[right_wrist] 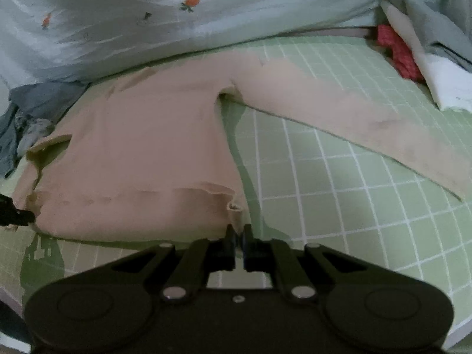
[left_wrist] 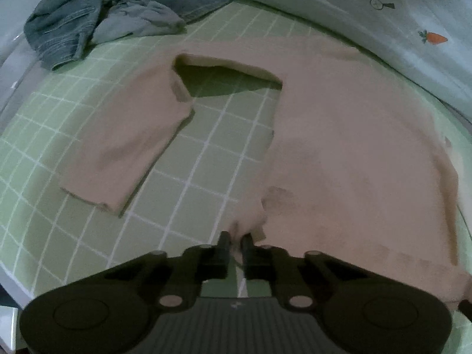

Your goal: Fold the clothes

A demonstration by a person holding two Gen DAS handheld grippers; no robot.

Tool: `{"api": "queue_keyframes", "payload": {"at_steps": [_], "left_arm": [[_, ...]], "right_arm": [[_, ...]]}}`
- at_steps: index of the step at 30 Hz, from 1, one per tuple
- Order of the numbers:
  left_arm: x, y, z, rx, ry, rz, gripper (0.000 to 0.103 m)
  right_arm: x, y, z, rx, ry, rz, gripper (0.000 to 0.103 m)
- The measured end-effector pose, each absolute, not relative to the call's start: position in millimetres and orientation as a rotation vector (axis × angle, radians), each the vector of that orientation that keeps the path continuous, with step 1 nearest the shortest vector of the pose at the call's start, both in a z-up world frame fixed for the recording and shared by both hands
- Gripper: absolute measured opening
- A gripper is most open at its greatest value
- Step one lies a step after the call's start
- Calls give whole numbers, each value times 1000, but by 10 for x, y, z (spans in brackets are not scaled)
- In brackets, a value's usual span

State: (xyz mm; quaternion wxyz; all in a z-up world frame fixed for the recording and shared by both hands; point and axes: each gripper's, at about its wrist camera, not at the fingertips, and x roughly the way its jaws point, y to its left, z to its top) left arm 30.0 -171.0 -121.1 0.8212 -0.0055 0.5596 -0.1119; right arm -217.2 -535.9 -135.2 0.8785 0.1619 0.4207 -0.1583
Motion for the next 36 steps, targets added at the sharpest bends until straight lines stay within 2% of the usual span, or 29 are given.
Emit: {"api": "queue_keyframes", "payload": {"at_steps": [4,7,9,10,11,13,15,16,21,24,28,29,32,36], "left_arm": [[150,-1520,-1193,-22,1189,-195,7],[49,-1340,-1207,-49,1202,-132,11],[-8,-1215,-1189,-92,1205,-94,32],[-37,-1159,-1172,-112,1201,-73,35],[-65,-1102,-1154,-133,1196,-51,37],[-103,-1069,-1103,-128,1174,-31,43],[-132,-1070,-1043,-113,1151,-14,58],[-145,-1078,-1020,-112,1141,-9,60],[-192,-1176,-931,-147,1113,-17,73],[-178,-1264,-875,-122,1097,-21,75],[-124,-1370,-826,-80,1074,-14,77],[-107,-1388,-817,-77,1067,-11,78],[-34,-1440,-811,-77,1054,-16,79],[59,-1609,-850,-57,1045,-35,81]], "right_arm": [[-2228,-5346,-1380,303,914,-301,5],[-2274,-5313,-1349,282,943,-279,8],[-2312,-5307,-1248,276,929,-274,20],[-2331,-5302,-1172,274,908,-280,34],[-2345,-5294,-1091,268,878,-288,42],[-2329,-5293,-943,271,810,-290,44],[-2285,-5313,-829,289,750,-288,49],[-2220,-5350,-827,314,736,-287,54],[-1737,-5490,-1137,383,807,-301,49],[-1529,-5457,-1386,392,896,-296,40],[-1650,-5230,-1633,365,999,-247,40],[-1741,-5150,-1637,326,1000,-237,44],[-1942,-4979,-1617,231,1034,-197,44],[-2054,-5013,-1595,240,1061,-168,47]]}}
